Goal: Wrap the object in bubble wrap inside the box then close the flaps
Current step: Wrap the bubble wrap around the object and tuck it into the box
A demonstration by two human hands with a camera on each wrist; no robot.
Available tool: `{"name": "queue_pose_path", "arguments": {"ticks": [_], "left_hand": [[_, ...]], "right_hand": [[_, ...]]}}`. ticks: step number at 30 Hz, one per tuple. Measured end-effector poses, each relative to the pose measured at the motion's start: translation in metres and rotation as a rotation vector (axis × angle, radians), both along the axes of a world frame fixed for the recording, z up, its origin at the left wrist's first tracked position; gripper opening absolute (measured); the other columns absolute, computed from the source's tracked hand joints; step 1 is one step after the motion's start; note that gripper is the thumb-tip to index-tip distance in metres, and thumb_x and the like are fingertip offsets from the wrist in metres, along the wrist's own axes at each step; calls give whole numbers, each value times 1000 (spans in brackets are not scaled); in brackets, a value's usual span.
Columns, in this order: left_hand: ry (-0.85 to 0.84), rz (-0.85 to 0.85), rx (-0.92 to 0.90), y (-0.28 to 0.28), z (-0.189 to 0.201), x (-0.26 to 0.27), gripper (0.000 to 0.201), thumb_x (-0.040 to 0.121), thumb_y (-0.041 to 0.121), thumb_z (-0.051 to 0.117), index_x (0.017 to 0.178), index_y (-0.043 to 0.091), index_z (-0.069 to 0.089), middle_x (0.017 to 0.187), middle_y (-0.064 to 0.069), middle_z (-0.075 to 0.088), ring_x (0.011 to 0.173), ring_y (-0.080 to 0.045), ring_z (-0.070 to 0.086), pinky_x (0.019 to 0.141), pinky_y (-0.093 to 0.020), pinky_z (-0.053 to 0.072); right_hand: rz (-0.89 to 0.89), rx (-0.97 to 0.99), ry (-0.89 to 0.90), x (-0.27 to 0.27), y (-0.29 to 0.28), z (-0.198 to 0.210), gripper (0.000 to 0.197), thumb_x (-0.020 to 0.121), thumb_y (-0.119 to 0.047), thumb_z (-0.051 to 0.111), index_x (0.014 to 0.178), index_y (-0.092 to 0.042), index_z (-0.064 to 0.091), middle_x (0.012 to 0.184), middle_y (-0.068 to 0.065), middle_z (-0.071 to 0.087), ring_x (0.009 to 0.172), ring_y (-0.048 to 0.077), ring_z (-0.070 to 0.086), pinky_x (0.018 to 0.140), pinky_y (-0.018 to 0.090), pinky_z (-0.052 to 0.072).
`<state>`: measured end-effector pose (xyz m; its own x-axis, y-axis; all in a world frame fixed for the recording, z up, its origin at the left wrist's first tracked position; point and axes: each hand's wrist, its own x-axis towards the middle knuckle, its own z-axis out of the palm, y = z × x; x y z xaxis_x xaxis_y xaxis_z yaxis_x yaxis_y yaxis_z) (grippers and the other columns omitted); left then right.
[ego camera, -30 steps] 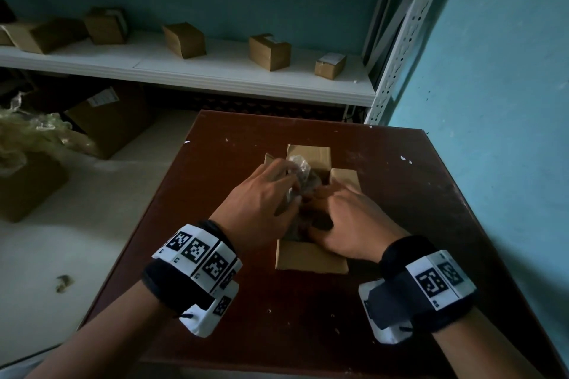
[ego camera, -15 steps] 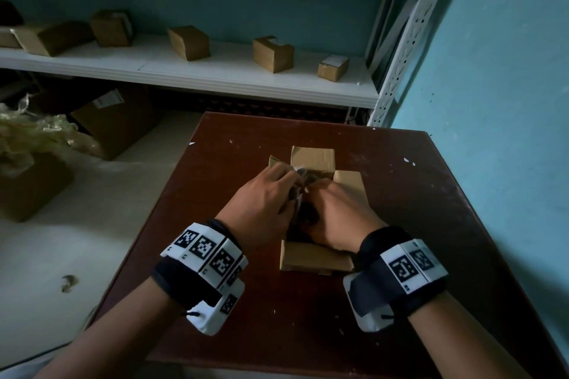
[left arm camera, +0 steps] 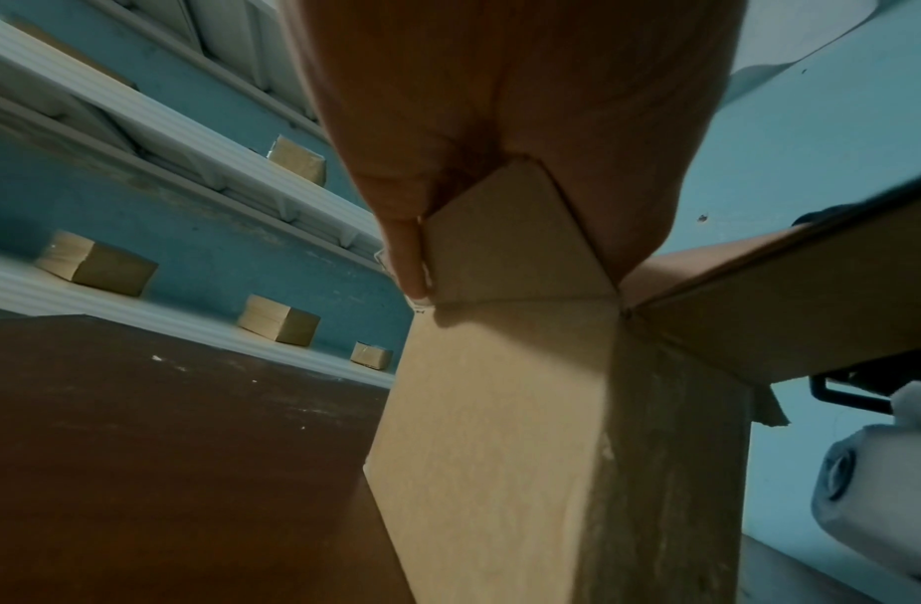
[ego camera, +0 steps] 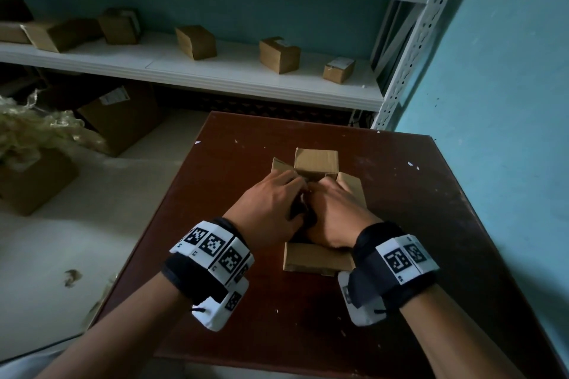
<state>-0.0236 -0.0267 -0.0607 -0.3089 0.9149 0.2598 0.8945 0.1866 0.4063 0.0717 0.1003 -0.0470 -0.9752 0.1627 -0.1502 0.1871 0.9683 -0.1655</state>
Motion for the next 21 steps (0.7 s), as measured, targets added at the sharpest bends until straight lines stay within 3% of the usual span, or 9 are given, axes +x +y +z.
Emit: {"name": "queue_pose_path", "arguments": {"ticks": [3,6,9,13,18,21], "left_hand": [[-1,21,-28,2,2,3,34,87,34,61,117,19,55,124,5,55,114,-13,47,95,-33,48],[17,18,-84,3,4,2,31,90,35,56,116,18,57,126,5,54,121,-13,43,98,-33,47],[43,14,-148,3,4,1,32,90,40,54,114,19,60,128,7,53,128,-11,38,100,-33,46],[51,24,-151,5,4,2,30,92,38,52,112,18,63,127,6,54,128,-11,37,100,-32,46],[42,16,-161,3,6,0,27,92,33,53,112,18,62,126,6,54,123,-10,40,97,-30,46],[28,-2,-114,1,7,0,24,92,31,53,112,19,58,122,5,55,116,-12,46,94,-30,48]], "right_hand": [[-41,-167,49,12,6,13,46,83,-42,65,125,-27,55,136,-8,43,128,18,30,114,40,22],[-101,-180,157,31,22,25,47,85,-30,64,130,-23,55,141,-11,42,133,13,26,114,32,13],[-130,-67,245,45,34,27,33,86,-30,62,119,-24,64,134,-14,51,127,9,33,108,27,19],[-79,77,140,43,27,16,45,82,-32,63,127,-23,61,140,-13,45,129,12,26,111,31,17],[-35,82,196,36,23,7,45,83,-36,63,126,-24,62,135,-11,50,129,14,28,111,33,18],[-22,49,224,32,19,-1,29,85,-38,62,112,-28,66,121,-10,57,123,16,38,109,33,25]]}}
